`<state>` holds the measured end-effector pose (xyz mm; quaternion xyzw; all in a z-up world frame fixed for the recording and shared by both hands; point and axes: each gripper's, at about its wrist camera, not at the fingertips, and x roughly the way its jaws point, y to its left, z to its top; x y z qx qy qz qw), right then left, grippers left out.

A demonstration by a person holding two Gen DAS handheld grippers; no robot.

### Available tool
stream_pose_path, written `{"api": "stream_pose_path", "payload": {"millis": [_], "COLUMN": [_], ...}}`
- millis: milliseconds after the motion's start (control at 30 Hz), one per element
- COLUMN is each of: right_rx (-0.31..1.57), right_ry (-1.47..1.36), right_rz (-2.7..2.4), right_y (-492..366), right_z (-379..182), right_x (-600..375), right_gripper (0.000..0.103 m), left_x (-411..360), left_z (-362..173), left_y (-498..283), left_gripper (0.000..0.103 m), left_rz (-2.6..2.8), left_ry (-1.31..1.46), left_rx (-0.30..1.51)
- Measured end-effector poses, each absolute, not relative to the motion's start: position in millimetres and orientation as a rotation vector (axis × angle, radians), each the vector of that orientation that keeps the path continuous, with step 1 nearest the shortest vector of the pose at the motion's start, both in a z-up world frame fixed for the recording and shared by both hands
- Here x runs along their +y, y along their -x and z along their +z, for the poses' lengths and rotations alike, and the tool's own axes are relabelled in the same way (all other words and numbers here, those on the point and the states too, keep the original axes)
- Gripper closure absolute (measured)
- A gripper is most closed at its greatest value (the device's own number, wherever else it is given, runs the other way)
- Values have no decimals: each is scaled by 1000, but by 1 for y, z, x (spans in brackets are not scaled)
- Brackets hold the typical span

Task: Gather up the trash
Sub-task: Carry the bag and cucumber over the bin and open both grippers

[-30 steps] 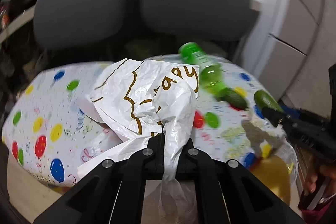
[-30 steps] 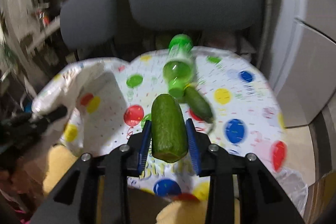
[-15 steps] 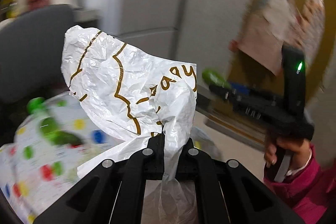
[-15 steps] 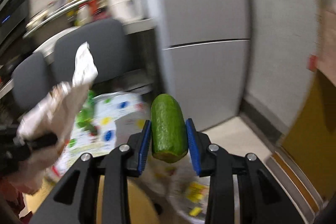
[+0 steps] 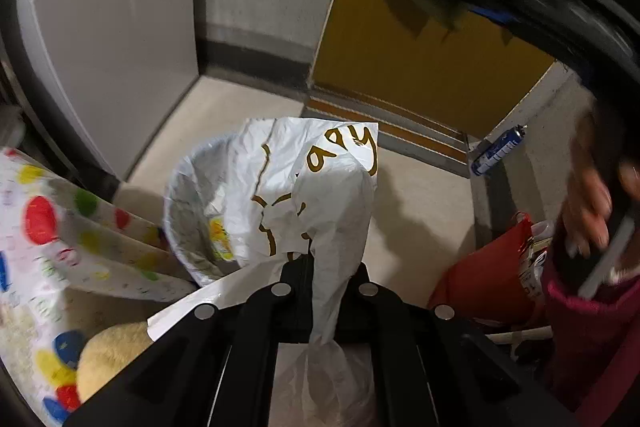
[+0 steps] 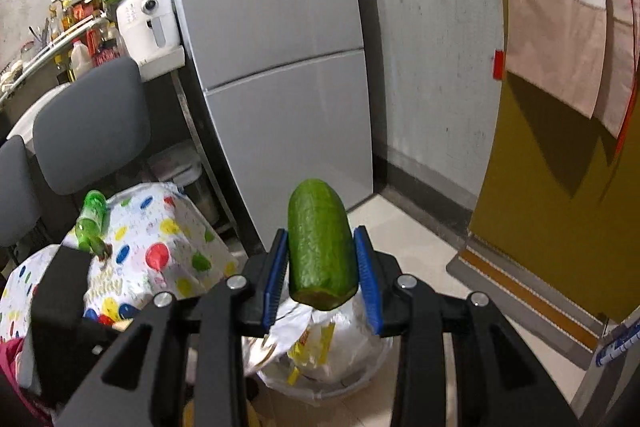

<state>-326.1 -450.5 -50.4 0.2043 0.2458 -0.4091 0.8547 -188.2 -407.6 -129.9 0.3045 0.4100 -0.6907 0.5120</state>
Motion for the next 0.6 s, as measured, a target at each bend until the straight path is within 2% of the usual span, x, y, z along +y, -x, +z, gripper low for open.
{"api": "stream_pose_path", "payload": {"millis": [100, 233, 300, 367, 467, 600], "right_rx": [550, 592, 611, 636, 655, 663], "right_ry": [-458, -489, -506, -527, -548, -549], "right_rz": [-862, -868, -866, -868, -871, -878], "right_y": [323, 322, 321, 319, 318, 316], "right_z": [-65, -86, -97, -109, -120, -124], "right_x": [-454, -462, -467, -471, -475, -478], "right_gripper": [70, 70, 70, 70, 70, 70], "left_x": [-438, -465, -476, -483, -494, -495], "left_z": [-154, -174, -179, -178, -177, -170], "left_y": [179, 180, 177, 174, 166, 157], "left_gripper": [99, 94, 78, 53, 38, 34], "left_rz": [-1628, -1563, -1542, -1539, -1533, -1518], "left_ry": [-746, -789, -800, -778, -744, -701], "left_rx": [1049, 998, 973, 963, 977, 960]}}
